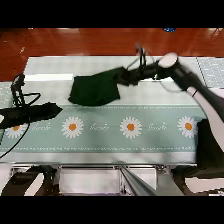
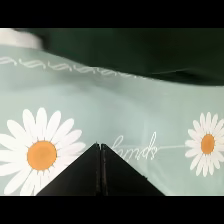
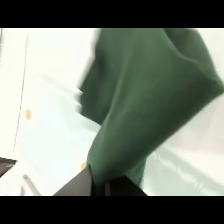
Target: Fold the shirts.
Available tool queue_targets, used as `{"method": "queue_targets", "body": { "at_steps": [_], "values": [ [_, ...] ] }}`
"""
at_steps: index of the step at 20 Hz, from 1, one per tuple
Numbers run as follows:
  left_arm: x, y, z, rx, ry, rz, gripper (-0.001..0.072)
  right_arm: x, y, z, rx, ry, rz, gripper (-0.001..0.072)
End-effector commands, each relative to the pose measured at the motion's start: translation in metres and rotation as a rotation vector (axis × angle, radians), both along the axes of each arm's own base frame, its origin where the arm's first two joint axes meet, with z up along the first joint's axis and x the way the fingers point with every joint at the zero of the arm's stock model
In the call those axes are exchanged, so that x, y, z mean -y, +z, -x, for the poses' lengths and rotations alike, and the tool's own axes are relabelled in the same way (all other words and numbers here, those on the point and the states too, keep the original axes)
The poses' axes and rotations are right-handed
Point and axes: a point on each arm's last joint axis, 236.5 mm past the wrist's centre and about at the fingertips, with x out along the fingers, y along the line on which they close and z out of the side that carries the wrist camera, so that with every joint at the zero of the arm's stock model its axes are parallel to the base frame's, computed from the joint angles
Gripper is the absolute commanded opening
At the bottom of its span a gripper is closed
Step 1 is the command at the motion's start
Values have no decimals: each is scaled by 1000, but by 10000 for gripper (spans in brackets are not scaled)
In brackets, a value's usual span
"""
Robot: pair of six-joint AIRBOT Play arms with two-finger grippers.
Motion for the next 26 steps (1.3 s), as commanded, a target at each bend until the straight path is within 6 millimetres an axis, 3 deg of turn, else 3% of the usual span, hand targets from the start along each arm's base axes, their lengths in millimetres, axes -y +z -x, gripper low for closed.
{"method": "queue_targets", "body": {
  "at_steps": [1,4,7,10,14,16,19,26],
  "values": [
    [-1,1,-2,11,5,-1,25,41,73,-24,147,-11,141,21],
    [-1,1,-2,11,5,-1,25,89,132,-43,222,-104,147,21],
    [0,2,-2,9,10,4,25,157,170,-50,242,-248,141,21],
    [8,23,-11,36,48,95,24,229,190,-35,218,-376,167,21],
    [5,56,-27,165,-1,49,24,331,210,3,156,-604,205,21],
    [5,59,-28,175,-4,47,25,369,212,29,124,-686,256,21],
    [1,65,-37,215,23,45,25,412,200,73,14,-780,359,21],
    [-6,79,-53,294,76,53,25,481,155,173,-249,-1042,523,21]
  ]
}}
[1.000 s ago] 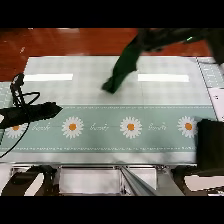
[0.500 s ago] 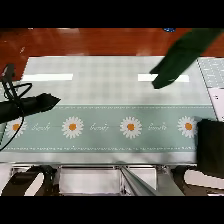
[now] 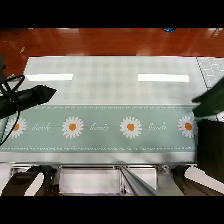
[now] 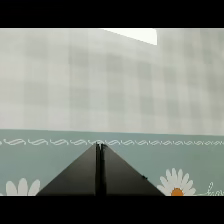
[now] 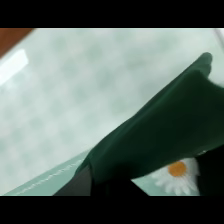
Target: Fold the shirts.
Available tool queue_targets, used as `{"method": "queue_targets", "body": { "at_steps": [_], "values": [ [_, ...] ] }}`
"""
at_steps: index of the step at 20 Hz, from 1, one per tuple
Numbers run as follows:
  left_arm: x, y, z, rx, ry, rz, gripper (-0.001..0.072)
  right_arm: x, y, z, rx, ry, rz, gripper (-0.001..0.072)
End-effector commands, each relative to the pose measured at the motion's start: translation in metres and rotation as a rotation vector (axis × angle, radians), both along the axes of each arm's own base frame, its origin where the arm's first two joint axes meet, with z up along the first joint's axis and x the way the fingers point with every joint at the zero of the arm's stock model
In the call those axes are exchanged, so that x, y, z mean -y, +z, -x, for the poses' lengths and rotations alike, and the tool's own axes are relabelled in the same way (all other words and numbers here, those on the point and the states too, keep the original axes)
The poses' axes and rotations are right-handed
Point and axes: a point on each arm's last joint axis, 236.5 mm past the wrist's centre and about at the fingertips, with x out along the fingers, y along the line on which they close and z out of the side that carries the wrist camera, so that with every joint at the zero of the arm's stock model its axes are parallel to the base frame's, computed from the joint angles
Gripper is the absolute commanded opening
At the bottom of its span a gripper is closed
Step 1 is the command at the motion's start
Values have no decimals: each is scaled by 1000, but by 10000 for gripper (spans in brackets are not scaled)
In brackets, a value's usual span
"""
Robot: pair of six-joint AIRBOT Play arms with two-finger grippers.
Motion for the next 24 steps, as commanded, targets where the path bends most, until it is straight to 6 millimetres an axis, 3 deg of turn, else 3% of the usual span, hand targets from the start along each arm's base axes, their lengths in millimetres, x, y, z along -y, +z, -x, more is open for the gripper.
{"method": "queue_targets", "body": {
  "at_steps": [1,4,6,10,12,13,16,19,20,21,22,24],
  "values": [
    [-4,7,-8,40,25,3,25,35,-29,67,-145,-186,35,21],
    [-7,13,-13,69,46,4,25,60,-56,137,-272,-386,67,21],
    [-9,14,-17,79,58,5,25,64,-74,184,-360,-519,67,21],
    [-8,2,-22,46,56,7,25,35,-122,244,-528,-658,26,35],
    [-6,-9,-26,16,55,13,25,15,-147,264,-599,-678,6,305],
    [-4,-15,-28,-2,51,13,25,7,-158,271,-628,-688,-7,383],
    [4,-36,-36,-46,35,8,25,0,-167,274,-645,-682,-21,388],
    [4,-35,-47,-32,43,5,24,11,-155,245,-559,-635,-61,382],
    [5,-27,-51,-9,31,-8,24,15,-145,222,-480,-596,-88,315],
    [5,-14,-57,23,23,-16,25,18,-131,189,-366,-544,-128,197],
    [5,2,-63,57,23,-15,25,16,-110,144,-212,-448,-174,38],
    [8,43,-77,140,1,-27,24,4,-50,46,123,-243,-208,21]
  ]
}}
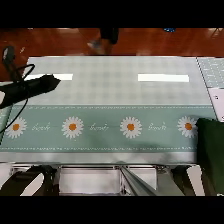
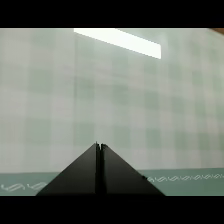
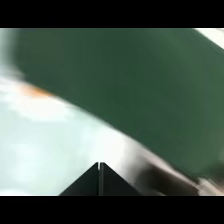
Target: Fold the shirts.
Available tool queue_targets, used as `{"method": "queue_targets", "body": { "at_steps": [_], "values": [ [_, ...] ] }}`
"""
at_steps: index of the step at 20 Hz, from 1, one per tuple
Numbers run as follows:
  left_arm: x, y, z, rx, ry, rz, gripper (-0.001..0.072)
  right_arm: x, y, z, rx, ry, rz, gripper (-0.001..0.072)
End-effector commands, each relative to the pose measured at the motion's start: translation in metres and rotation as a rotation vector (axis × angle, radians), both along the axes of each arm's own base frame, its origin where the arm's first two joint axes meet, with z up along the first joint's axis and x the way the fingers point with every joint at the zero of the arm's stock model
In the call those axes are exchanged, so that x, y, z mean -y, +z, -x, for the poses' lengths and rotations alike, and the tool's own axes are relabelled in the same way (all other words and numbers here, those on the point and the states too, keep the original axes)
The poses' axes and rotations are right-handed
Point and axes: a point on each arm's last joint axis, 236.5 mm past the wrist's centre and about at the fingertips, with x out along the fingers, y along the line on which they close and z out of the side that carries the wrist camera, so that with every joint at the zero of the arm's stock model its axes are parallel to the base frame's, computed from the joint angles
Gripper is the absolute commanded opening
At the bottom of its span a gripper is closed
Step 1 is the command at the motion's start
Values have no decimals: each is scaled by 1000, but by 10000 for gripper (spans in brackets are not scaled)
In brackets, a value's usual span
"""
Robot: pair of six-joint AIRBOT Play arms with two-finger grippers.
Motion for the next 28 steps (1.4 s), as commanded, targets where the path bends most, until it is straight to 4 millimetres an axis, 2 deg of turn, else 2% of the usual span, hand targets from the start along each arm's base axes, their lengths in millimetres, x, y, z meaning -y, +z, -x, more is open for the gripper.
{"method": "queue_targets", "body": {
  "at_steps": [1,2,3,4,5,6,7,8,9,11,12,13,17,28],
  "values": [
    [6,58,-23,109,-38,-19,24,-33,102,-164,586,289,8,21],
    [15,76,-28,119,-75,-20,23,-57,121,-203,662,395,40,21],
    [25,88,-32,110,-123,-24,24,-91,127,-239,691,515,55,21],
    [38,96,-33,86,-186,-38,23,-128,120,-268,680,631,55,21],
    [46,95,-33,52,-237,-82,23,-173,101,-291,633,761,46,21],
    [43,83,-34,-6,-243,-157,22,-212,72,-305,560,884,51,21],
    [30,62,-37,-78,-203,-261,22,-250,35,-312,462,1018,87,22],
    [16,38,-36,-158,-150,-341,23,-275,-2,-311,344,1132,155,21],
    [11,16,-31,-233,-127,-374,24,-290,-39,-306,205,1226,245,21],
    [9,-28,-16,-342,-146,-386,24,-297,-85,-299,8,1312,367,21],
    [7,-45,-10,-383,-149,-392,24,-296,-98,-297,-45,1313,379,21],
    [3,-54,-7,-405,-145,-393,24,-296,-105,-297,-65,1312,371,21],
    [-3,-54,-11,-395,-132,-395,25,-285,-108,-294,-95,1296,360,21],
    [-2,-54,-10,-396,-132,-393,25,-284,-109,-290,-113,1298,355,21]
  ]
}}
